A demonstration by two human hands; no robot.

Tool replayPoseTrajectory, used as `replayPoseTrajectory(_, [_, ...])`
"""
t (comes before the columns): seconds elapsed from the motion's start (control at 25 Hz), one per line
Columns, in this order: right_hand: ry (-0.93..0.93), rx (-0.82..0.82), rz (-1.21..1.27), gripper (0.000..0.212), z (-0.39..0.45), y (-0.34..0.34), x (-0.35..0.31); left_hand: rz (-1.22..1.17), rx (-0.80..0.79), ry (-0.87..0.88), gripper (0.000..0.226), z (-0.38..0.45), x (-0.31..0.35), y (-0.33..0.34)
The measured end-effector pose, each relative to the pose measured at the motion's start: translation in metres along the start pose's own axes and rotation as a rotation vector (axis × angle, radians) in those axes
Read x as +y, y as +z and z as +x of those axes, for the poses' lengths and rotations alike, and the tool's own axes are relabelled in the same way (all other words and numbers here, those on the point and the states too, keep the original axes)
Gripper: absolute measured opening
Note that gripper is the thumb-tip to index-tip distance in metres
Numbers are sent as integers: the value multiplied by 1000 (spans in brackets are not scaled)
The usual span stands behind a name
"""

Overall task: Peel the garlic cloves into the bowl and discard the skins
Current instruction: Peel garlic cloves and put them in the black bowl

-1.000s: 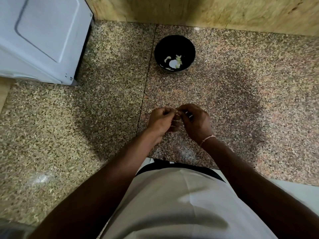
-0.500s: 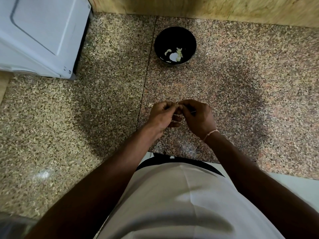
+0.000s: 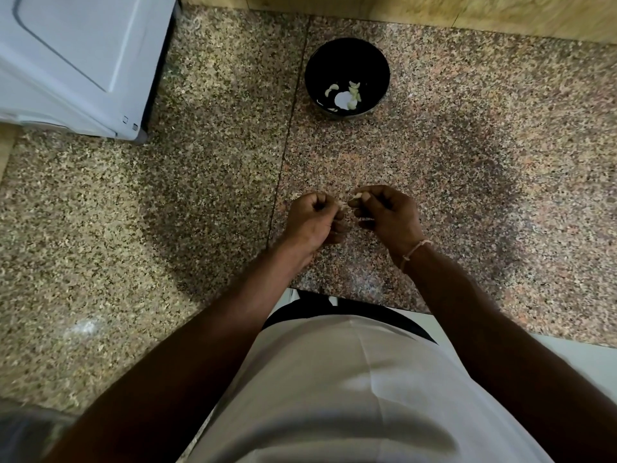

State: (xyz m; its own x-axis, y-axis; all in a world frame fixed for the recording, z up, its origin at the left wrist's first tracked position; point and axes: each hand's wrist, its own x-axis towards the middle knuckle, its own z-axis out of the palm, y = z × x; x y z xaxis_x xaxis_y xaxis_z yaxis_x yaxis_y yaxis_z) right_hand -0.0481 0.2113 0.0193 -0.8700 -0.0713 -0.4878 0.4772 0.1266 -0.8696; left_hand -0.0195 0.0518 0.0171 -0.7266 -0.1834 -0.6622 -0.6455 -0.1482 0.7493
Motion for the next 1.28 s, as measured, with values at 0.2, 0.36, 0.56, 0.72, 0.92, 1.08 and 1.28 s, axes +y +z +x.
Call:
replayPoseTrajectory(0.2, [34,12,-5,16,3,-1,0,232,80,124,5,7,-4,0])
replayPoseTrajectory(0.36, [31,44,-89,13,4,0,1,387,126,214,5,14,-7,4])
replayPoseTrajectory(0.56, [49,50,-95,14,4,0,0,458,123,336,15,17,-10,5])
replayPoseTrajectory(0.72, [32,43,-145,15,5,0,-2,442,121,365,13,19,-11,5])
replayPoseTrajectory(0.92, [9,9,-197,16,7,1,-3,420,59,371,7,17,-8,5])
replayPoseTrajectory(1.08, [-30,-25,-241,11,8,1,-5,343,21,340,4,14,-2,5])
replayPoseTrajectory(1.28, [-118,-13,-303,11,10,-1,-9,179,-60,242,14,8,6,2])
